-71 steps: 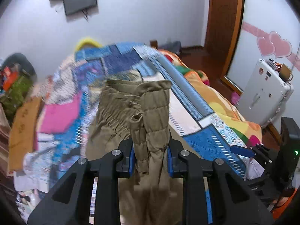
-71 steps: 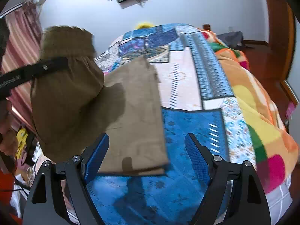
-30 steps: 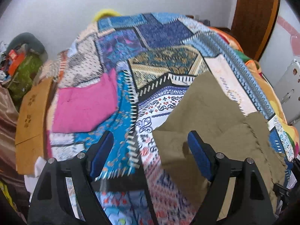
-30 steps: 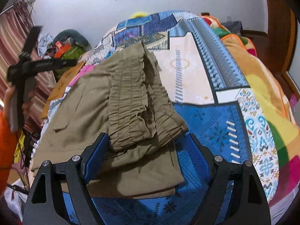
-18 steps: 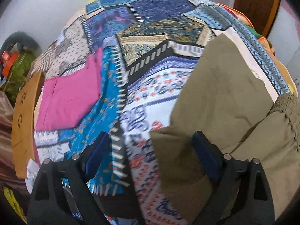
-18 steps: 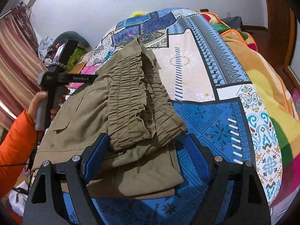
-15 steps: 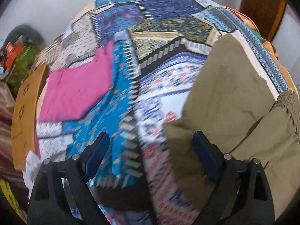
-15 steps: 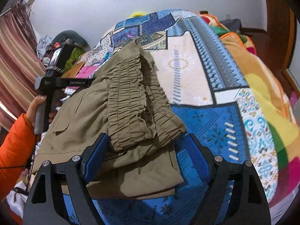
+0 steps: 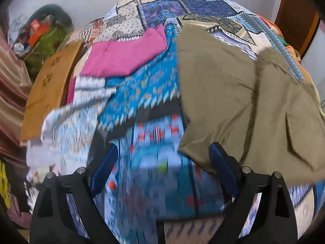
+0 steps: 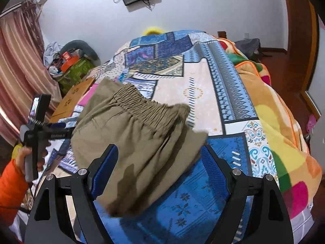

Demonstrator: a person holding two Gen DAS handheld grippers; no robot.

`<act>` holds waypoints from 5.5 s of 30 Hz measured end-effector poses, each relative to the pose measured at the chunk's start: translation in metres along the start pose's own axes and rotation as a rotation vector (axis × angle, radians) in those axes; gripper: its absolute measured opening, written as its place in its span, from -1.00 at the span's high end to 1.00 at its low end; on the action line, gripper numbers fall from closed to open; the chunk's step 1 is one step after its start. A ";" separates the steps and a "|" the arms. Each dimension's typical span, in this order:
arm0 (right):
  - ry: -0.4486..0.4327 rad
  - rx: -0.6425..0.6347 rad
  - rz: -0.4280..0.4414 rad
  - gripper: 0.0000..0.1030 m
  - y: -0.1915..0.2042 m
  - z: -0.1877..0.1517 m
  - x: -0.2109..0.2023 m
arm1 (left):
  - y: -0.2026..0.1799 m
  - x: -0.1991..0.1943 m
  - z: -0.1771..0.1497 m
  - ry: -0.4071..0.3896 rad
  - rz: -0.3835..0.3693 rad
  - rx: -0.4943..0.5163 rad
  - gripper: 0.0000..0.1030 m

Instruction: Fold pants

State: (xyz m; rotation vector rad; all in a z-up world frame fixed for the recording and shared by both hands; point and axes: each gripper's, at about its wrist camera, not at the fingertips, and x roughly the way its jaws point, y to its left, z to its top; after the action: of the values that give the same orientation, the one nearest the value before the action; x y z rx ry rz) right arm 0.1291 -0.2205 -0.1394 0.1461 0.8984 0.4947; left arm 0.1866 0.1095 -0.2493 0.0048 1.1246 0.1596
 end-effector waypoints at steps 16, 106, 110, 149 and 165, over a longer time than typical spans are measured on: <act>0.096 -0.121 -0.028 0.32 0.003 -0.032 0.035 | 0.017 -0.018 -0.041 -0.030 0.024 -0.045 0.08; 0.106 -0.497 0.001 -0.14 0.095 0.085 0.110 | 0.028 -0.029 -0.013 -0.068 -0.166 -0.081 -0.30; 0.054 -0.431 -0.025 -0.22 0.070 0.082 0.073 | 0.026 -0.038 0.007 -0.098 -0.210 -0.068 -0.31; 0.191 0.107 0.116 0.56 -0.047 0.026 0.101 | -0.031 0.021 0.068 -0.071 -0.189 0.009 0.77; 0.014 -0.149 0.052 0.70 0.016 0.101 0.062 | -0.004 -0.062 0.091 -0.261 -0.113 0.004 0.92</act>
State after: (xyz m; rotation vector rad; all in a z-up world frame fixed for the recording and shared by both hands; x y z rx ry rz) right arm 0.2347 -0.1692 -0.1158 0.0307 0.8702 0.6099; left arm 0.2423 0.1043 -0.1544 -0.0336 0.8619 0.0543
